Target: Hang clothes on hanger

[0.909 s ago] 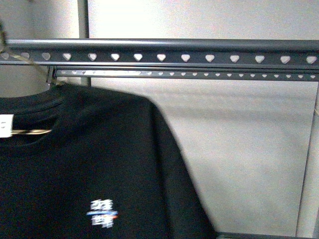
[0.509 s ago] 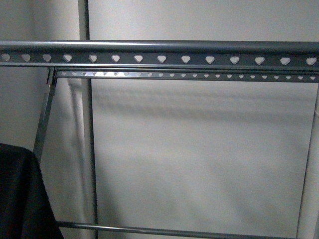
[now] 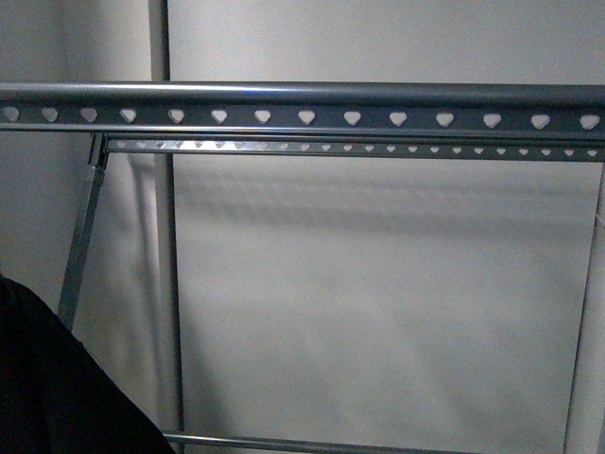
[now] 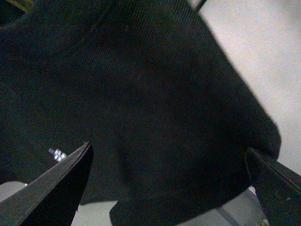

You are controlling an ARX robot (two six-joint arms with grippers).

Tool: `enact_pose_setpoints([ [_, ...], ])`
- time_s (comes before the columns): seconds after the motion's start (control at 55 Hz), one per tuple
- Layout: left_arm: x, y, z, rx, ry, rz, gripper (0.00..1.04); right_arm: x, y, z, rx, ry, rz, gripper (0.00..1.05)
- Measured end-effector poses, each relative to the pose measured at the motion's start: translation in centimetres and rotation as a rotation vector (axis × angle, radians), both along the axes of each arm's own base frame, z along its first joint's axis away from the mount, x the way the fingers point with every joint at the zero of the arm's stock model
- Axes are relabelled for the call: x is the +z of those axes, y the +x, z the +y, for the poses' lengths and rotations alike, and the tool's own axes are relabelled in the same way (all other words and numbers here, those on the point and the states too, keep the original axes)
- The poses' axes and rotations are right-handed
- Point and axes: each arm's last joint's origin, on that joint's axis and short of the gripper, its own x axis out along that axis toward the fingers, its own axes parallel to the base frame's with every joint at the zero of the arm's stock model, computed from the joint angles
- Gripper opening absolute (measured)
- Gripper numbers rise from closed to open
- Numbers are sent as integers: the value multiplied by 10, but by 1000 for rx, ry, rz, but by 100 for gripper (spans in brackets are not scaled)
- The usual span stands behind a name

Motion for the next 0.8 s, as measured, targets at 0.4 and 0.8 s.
enact_pose_setpoints([
  [0.4,6,42,-4,82,2,-13,98,0,0,0,0,0,0,97],
  [0.8,-11,48,14,158,-10,97,42,0,0,0,0,0,0,97],
])
